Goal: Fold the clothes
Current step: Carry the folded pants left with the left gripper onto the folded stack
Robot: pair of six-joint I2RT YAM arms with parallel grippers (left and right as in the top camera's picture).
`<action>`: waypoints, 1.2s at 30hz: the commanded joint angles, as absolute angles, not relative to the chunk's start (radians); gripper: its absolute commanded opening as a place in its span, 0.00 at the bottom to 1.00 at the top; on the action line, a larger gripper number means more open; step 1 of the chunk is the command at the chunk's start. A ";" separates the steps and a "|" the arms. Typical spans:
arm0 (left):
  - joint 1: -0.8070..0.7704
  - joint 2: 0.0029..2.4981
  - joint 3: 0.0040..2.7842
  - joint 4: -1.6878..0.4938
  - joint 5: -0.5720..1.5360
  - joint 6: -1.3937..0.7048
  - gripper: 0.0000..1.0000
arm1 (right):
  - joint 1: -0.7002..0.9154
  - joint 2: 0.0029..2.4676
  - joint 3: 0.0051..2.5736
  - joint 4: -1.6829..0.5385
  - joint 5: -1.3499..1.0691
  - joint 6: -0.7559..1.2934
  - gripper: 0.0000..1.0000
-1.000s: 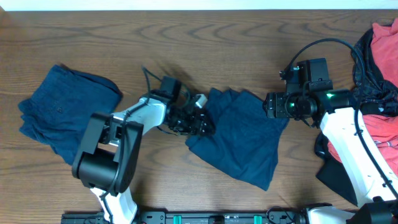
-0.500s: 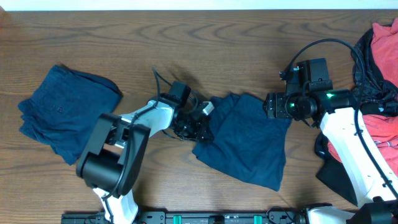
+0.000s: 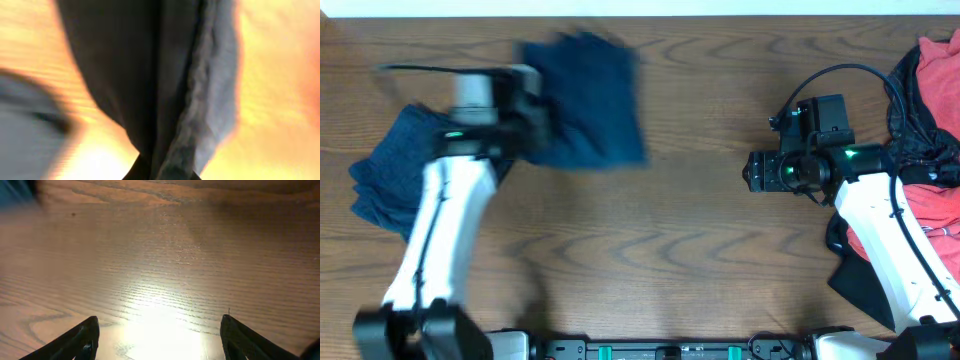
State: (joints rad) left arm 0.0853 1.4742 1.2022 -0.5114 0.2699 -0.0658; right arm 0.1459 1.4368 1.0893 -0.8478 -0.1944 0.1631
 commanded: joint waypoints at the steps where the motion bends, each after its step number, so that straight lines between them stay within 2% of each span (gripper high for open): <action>1: 0.252 1.412 1.228 -0.508 0.159 -0.088 0.06 | 0.144 1.429 1.103 -0.850 -0.206 0.148 0.75; 4: 0.396 1.420 1.225 -0.518 0.160 -0.088 0.06 | 0.144 1.429 1.103 -0.851 -0.206 0.148 0.76; 8: 0.513 1.458 1.201 -0.531 0.161 -0.136 0.06 | 0.144 1.429 1.103 -0.852 -0.206 0.148 0.76; 16: 0.562 1.539 1.196 -0.603 0.171 -0.190 0.06 | 0.144 1.429 1.103 -0.864 -0.206 0.148 0.76; 17: 0.562 1.539 1.196 -0.606 0.171 -0.195 0.12 | 0.144 1.429 1.103 -0.866 -0.206 0.147 0.76; 19: 0.562 1.537 1.196 -0.605 0.171 -0.202 0.56 | 0.144 1.429 1.103 -0.868 -0.206 0.133 0.75; 20: 0.562 1.537 1.196 -0.605 0.171 -0.201 0.65 | 0.144 1.429 1.103 -0.868 -0.206 0.132 0.76; 21: 0.562 1.534 1.196 -0.606 0.171 -0.201 0.91 | 0.144 1.429 1.103 -0.868 -0.205 0.132 0.76; 22: 0.562 1.531 1.196 -0.607 0.171 -0.202 0.98 | 0.144 1.429 1.103 -0.868 -0.205 0.132 0.76; 36: 0.554 1.271 1.211 -0.674 0.171 -0.294 0.98 | 0.138 1.429 1.103 -0.848 -0.187 0.114 0.85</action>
